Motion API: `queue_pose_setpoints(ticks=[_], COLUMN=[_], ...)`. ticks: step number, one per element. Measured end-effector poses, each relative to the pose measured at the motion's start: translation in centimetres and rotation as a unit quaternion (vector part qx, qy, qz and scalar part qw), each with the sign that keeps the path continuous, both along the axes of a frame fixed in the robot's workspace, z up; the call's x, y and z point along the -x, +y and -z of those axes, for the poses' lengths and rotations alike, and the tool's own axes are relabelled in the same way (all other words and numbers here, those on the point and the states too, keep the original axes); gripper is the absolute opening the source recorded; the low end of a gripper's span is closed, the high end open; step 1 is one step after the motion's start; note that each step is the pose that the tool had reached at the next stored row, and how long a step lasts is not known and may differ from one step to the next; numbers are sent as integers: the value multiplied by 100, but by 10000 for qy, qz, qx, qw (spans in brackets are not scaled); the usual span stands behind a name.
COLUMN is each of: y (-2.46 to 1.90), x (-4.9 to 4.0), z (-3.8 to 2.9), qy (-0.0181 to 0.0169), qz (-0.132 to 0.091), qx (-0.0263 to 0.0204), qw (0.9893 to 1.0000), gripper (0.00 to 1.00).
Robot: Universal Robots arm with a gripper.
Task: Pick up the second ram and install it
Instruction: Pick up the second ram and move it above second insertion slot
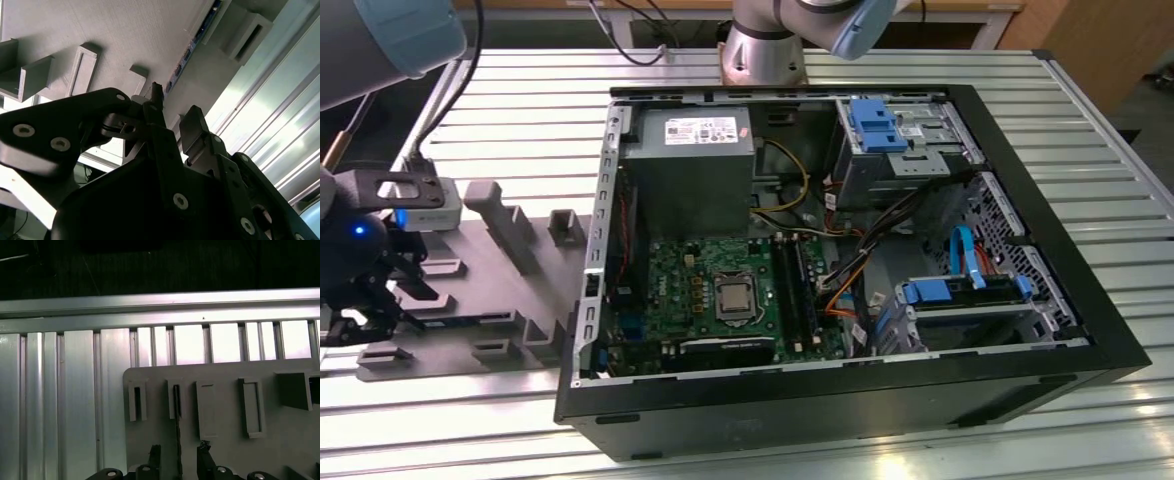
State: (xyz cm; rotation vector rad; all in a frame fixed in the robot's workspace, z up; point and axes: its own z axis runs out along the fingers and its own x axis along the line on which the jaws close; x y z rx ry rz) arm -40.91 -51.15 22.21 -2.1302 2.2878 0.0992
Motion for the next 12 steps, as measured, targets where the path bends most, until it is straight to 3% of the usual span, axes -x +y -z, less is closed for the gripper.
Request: queue_pose_setpoints(ticks=[12], y=[0], x=[0], z=[61], qy=[0], qz=[0], qx=[2], qw=[10000], gripper=[41])
